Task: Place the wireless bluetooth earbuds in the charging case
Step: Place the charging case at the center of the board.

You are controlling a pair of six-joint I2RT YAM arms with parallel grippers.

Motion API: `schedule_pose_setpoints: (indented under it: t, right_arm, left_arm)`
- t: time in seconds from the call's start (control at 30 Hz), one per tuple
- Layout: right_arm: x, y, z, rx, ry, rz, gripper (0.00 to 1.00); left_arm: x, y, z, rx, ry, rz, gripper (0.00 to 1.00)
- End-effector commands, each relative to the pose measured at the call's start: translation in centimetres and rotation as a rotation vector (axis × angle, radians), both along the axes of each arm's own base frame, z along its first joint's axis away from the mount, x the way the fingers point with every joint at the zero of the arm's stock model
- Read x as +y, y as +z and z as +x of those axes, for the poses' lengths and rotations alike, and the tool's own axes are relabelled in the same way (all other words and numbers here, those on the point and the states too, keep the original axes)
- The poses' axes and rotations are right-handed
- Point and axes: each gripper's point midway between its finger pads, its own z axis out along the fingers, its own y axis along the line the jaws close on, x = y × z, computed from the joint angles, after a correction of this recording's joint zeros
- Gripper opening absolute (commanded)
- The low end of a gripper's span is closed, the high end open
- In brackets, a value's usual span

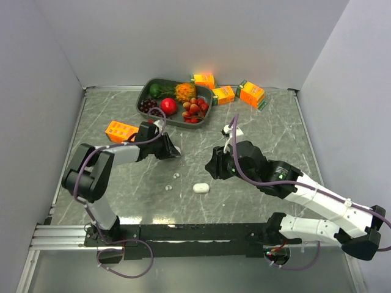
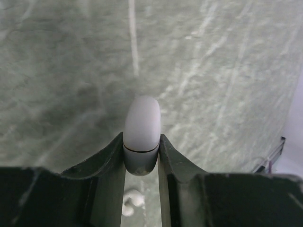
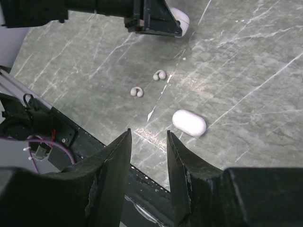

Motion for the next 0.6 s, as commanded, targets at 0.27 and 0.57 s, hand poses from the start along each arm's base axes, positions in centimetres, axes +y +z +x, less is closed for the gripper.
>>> schedule_pose_setpoints:
  t: [0.27,0.57]
  right_arm:
    - [0.2,1.4,0.7,-0.051,0.001,0.009,0.44]
    - [-0.4,1.5,0.6,-0.064,-0.009,0.01,0.45]
  left_arm:
    - [0.5,-2.7,1.9,0.045,-0.011,0.09,0.24]
    - [1.7,-3.4,0.8,0.098,-0.009,0.145,0.46]
